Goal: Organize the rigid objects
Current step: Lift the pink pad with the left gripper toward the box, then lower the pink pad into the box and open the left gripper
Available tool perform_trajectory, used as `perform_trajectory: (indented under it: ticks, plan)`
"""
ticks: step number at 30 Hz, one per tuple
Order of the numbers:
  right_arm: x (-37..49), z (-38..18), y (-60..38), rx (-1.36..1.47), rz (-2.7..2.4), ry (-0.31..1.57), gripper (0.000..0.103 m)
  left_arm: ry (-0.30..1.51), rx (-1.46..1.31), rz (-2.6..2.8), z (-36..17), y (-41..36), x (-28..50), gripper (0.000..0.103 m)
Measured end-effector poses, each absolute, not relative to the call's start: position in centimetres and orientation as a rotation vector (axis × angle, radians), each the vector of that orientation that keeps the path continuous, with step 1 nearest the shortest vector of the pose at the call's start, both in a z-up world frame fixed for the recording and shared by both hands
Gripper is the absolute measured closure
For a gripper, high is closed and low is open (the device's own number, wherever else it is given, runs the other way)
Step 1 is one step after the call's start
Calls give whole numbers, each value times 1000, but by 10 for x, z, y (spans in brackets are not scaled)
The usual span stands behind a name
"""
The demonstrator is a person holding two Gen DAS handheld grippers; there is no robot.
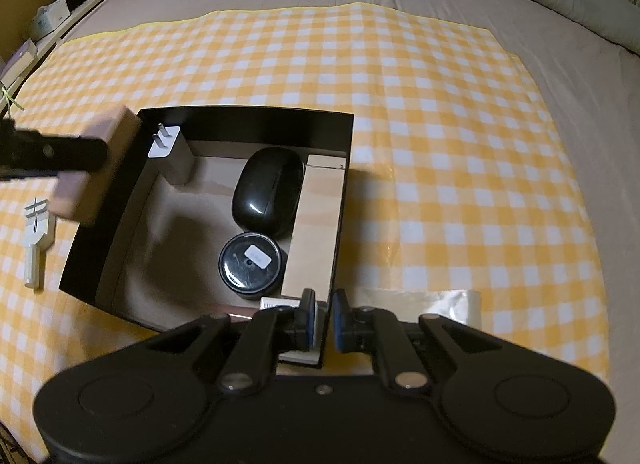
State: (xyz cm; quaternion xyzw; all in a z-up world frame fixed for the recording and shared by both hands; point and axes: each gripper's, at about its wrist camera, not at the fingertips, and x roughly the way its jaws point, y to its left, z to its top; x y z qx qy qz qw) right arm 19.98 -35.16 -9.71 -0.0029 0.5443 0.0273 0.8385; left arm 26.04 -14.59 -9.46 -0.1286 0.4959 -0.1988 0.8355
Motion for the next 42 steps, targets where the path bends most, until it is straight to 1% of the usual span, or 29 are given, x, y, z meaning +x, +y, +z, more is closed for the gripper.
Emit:
perform_trajectory:
  ticks: [3, 10, 22, 24, 26, 37, 39, 41, 42]
  plan:
    - [200, -97, -351, -7, 58, 1151, 93, 1093, -274, -428, -110, -161, 263, 39]
    - [199, -97, -352, -9, 62, 1152, 93, 1129, -248, -340, -143, -179, 285, 39]
    - [198, -97, -352, -10, 65, 1154, 94, 1067, -143, -277, -148, -202, 303, 38]
    - [198, -98, -352, -9, 65, 1156, 94, 1063, -149, -284, -149, -204, 305, 36]
    - [197, -98, -351, -12, 66, 1157, 94, 1066, -160, -300, -149, -206, 309, 29]
    - [202, -103, -353, -22, 61, 1173, 94, 1058, -159, -366, -126, -186, 291, 29]
    - [204, -104, -355, -19, 54, 1172, 95, 1056, -151, -381, -121, -183, 286, 27]
    - [206, -104, -357, -3, 50, 1170, 96, 1048, -145, -389, -116, -179, 281, 19]
    - [206, -103, -358, 6, 49, 1166, 98, 1043, -143, -391, -113, -176, 278, 17]
